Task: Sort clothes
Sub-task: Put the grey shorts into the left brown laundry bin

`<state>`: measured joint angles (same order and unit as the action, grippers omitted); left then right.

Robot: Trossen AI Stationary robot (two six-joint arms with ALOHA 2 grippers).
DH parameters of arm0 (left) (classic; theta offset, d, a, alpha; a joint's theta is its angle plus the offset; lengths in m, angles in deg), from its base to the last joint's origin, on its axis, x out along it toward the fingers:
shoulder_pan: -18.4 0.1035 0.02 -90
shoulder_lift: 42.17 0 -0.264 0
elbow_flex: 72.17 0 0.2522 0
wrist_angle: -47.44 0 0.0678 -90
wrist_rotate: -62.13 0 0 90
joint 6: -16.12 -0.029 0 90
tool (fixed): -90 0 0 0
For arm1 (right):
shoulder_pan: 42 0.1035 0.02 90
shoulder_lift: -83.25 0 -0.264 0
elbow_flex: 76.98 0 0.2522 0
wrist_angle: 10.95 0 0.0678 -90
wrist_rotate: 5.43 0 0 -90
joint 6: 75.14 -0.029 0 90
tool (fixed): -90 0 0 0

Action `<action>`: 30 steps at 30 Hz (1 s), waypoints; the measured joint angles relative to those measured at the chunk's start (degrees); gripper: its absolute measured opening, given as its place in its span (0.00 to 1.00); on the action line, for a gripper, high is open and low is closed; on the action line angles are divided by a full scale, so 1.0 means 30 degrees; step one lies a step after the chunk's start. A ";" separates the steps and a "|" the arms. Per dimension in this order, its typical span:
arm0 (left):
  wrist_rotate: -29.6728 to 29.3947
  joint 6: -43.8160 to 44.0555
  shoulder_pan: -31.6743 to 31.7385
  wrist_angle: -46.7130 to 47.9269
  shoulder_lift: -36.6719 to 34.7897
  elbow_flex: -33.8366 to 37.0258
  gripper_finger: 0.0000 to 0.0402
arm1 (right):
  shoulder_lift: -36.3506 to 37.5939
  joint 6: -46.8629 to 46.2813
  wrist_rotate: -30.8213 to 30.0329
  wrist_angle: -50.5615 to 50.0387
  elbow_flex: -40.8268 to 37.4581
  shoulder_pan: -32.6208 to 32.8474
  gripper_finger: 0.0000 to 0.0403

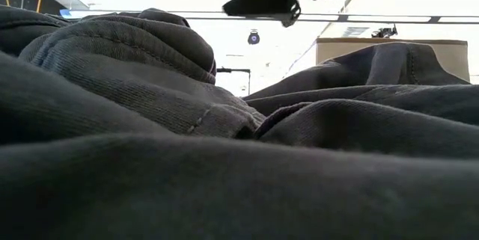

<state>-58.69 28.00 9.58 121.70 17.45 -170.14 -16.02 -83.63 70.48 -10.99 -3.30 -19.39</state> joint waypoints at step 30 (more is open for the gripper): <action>-0.4964 0.3359 -1.3577 -0.6832 0.0675 0.9697 0.38 | -1.3235 -0.1972 0.1176 -1.4088 1.7675 -0.0513 0.80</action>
<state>-73.58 38.07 -31.15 101.20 19.48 -141.04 -55.72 -89.54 74.00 -53.26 49.73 -20.93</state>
